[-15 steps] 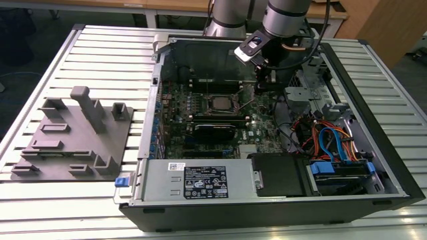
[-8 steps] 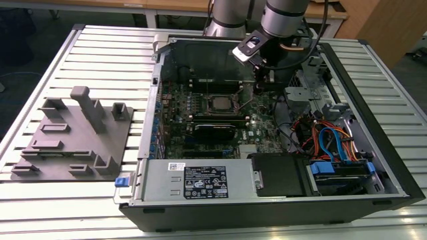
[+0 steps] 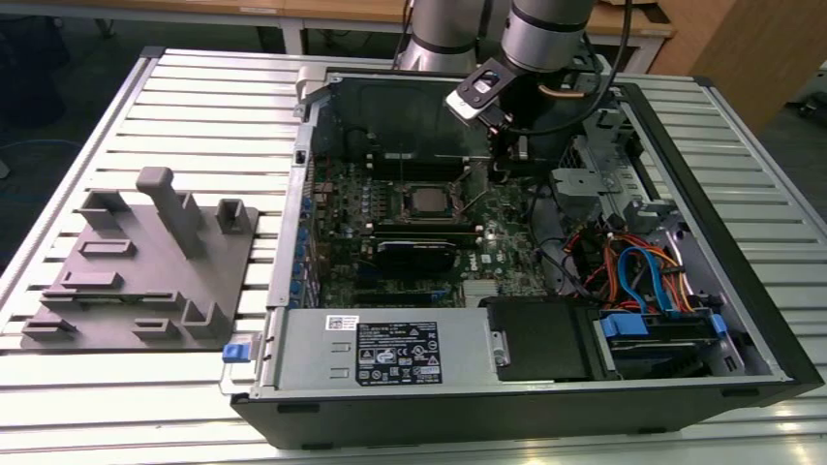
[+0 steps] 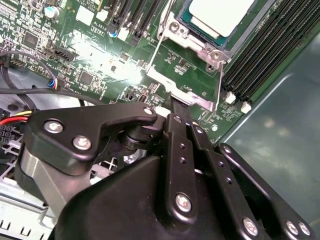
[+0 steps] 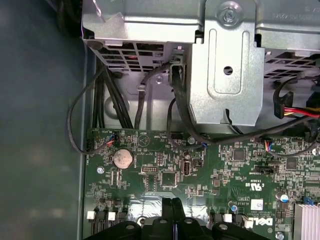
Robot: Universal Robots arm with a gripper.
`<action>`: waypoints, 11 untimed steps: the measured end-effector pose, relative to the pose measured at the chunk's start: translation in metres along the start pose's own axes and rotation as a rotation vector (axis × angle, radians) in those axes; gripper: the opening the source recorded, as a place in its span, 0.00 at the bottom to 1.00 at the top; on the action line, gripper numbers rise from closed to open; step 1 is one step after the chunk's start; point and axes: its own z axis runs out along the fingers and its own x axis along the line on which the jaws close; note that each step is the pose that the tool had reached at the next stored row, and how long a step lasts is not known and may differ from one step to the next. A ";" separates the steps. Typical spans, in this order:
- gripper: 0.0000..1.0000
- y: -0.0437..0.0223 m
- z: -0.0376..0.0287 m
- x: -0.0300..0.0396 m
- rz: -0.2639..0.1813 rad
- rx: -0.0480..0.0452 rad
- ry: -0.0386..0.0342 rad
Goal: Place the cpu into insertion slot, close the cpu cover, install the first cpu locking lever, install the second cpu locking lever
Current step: 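Close the cpu cover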
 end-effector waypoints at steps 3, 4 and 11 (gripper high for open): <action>0.10 -0.0020 0.0000 0.0000 0.000 0.0000 0.0000; 0.10 -0.0026 0.0001 0.0000 0.000 -0.0001 0.0001; 0.10 -0.0084 0.0004 0.0002 0.000 0.0001 0.0000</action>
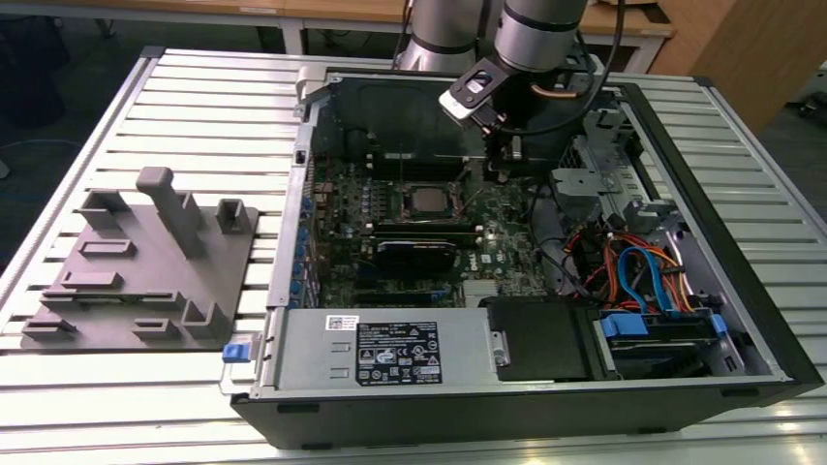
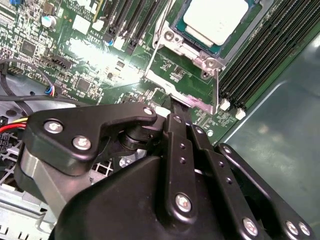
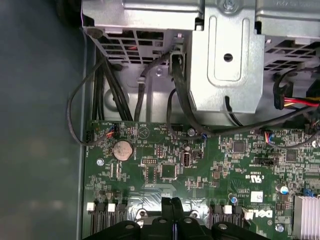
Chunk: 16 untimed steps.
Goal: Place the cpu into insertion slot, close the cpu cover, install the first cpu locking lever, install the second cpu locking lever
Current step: 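Close the cpu cover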
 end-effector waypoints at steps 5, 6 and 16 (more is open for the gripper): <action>0.10 -0.0039 0.0002 0.0001 0.000 0.0000 0.0000; 0.10 -0.0044 0.0002 0.0001 0.000 0.0000 0.0000; 0.10 -0.0127 0.0018 0.0003 0.000 0.0000 0.0002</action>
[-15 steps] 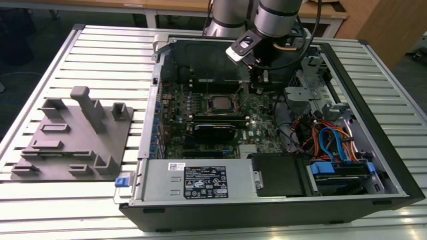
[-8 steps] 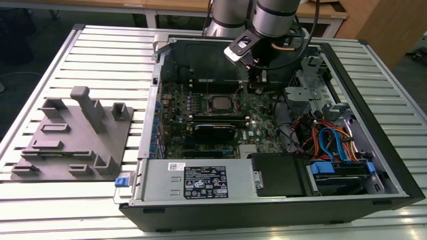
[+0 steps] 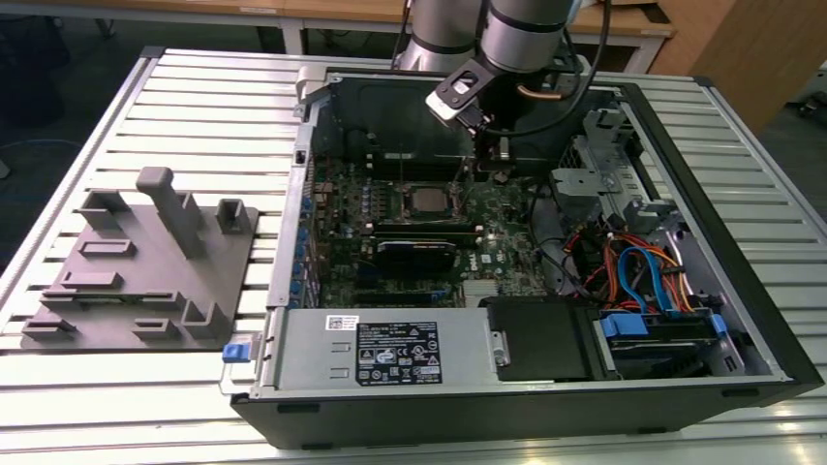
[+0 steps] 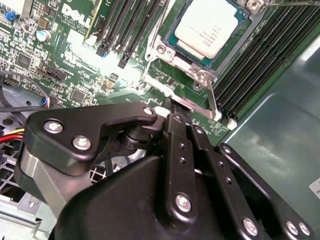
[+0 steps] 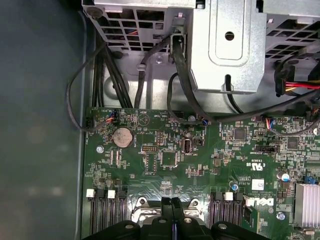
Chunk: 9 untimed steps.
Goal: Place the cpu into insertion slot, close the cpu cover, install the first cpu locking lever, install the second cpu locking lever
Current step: 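Close the cpu cover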
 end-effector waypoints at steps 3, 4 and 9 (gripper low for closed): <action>0.10 -0.0012 0.0002 0.0000 0.000 0.0002 -0.0003; 0.10 -0.0016 0.0002 0.0000 0.000 0.0002 -0.0003; 0.10 -0.0038 0.0007 0.0001 0.000 0.0001 0.0000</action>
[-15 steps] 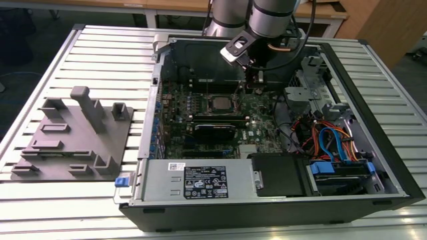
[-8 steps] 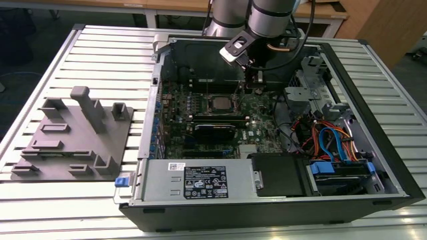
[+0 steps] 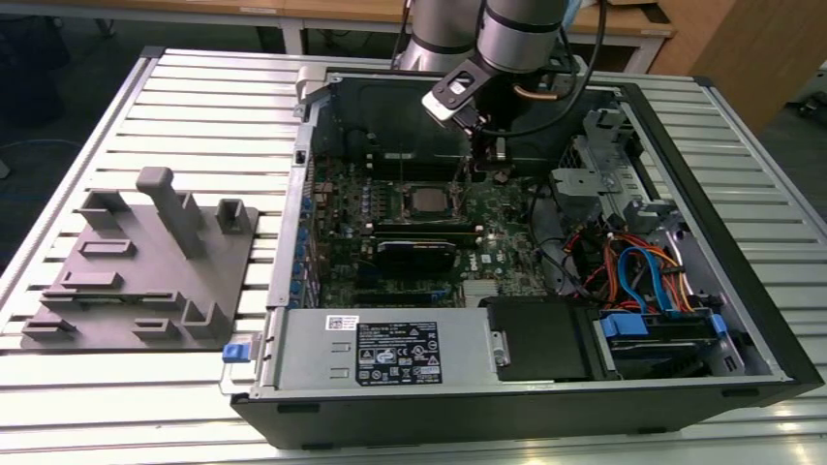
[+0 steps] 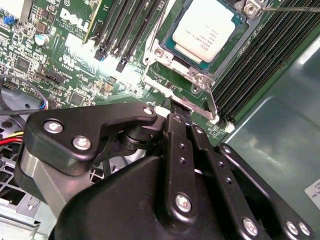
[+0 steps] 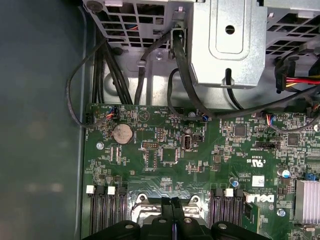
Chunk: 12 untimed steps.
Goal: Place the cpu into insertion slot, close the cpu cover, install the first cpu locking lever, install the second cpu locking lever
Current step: 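Close the cpu cover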
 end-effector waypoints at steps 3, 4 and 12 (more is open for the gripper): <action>0.10 -0.0004 0.0002 0.0000 0.000 0.0000 0.0001; 0.10 -0.0009 0.0003 0.0000 0.000 0.0001 0.0001; 0.10 -0.0089 0.0009 0.0002 -0.001 0.0000 0.0001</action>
